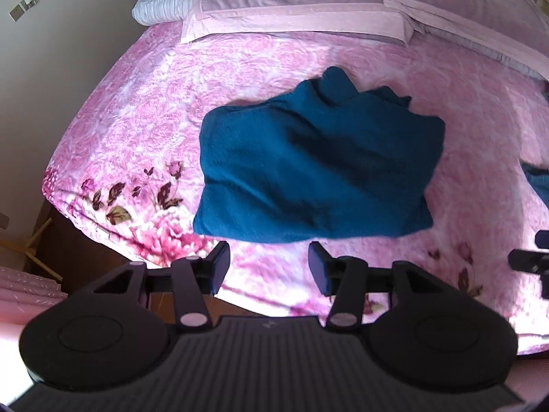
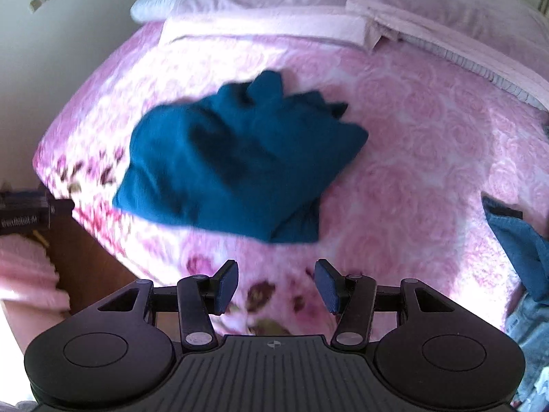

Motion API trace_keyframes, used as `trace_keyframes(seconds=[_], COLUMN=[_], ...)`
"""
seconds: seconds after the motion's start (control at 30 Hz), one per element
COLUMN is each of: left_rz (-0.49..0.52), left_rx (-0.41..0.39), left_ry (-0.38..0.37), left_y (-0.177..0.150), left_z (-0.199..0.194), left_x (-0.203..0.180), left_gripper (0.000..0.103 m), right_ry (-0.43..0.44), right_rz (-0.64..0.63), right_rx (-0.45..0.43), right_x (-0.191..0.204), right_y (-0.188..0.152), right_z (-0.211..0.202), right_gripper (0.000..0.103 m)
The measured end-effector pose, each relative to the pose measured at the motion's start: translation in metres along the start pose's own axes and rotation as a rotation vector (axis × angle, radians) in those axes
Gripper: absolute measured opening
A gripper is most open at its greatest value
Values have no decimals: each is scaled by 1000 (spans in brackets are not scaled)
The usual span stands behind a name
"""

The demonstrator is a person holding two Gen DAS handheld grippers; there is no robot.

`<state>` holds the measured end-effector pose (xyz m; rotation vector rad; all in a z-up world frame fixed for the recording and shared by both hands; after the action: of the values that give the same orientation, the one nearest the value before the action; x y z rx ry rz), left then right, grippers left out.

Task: Fold clothes
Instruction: 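Lay the teal sweater on the open bed and open both grippers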

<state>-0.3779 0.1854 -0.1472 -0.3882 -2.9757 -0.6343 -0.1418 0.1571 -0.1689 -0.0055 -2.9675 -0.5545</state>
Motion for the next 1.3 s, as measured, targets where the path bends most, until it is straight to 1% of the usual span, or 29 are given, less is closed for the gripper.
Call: trace_keyframes(seconds=[0.07, 0.23, 0.37, 0.5, 0.6, 0.7, 0.97, 1.17, 1.3], left_rz=[2, 12, 15, 10, 6, 2, -16, -30, -16], left_rx=[-3, -6, -22, -31, -38, -41, -31, -23, -29], left_ry=[4, 11, 24, 33, 39, 43, 32, 13, -1], left_y=[-14, -46, -64, -78, -89, -99, -112, -109, -100], left_z=[-4, -21, -36, -46, -54, -60, -59, -47, -34], left_x=[-9, -26, -32, -30, -29, -28, -22, -14, -6], left_gripper=[48, 48, 48, 53, 53, 53, 53, 53, 53], right_ry=[-4, 0, 7, 14, 16, 16, 6, -10, -27], right_rz=[-14, -1, -9, -17, -26, -37, -62, -74, -50], right_rx=[11, 30, 19, 7, 6, 5, 10, 25, 15], right_x=[0, -4, 0, 3, 6, 11, 19, 24, 19], right_y=[-17, -52, -70, -88, -97, -104, -111, -109, -98], right_z=[-4, -18, -29, -39, -43, -45, -46, -41, -36], right_gripper=[53, 53, 53, 53, 53, 53, 53, 53, 54])
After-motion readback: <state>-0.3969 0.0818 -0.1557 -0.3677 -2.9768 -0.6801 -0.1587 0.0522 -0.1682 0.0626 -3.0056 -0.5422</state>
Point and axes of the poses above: each gripper's, at about its wrist camera, not at the fingertips, and z roughly the way its jaws point, x to its left, y to its top, the point moved 6 cm from there along z, roughly the way its jaws point, and after that the axes turned 3 degrees about -y, right-handed, at the moved point
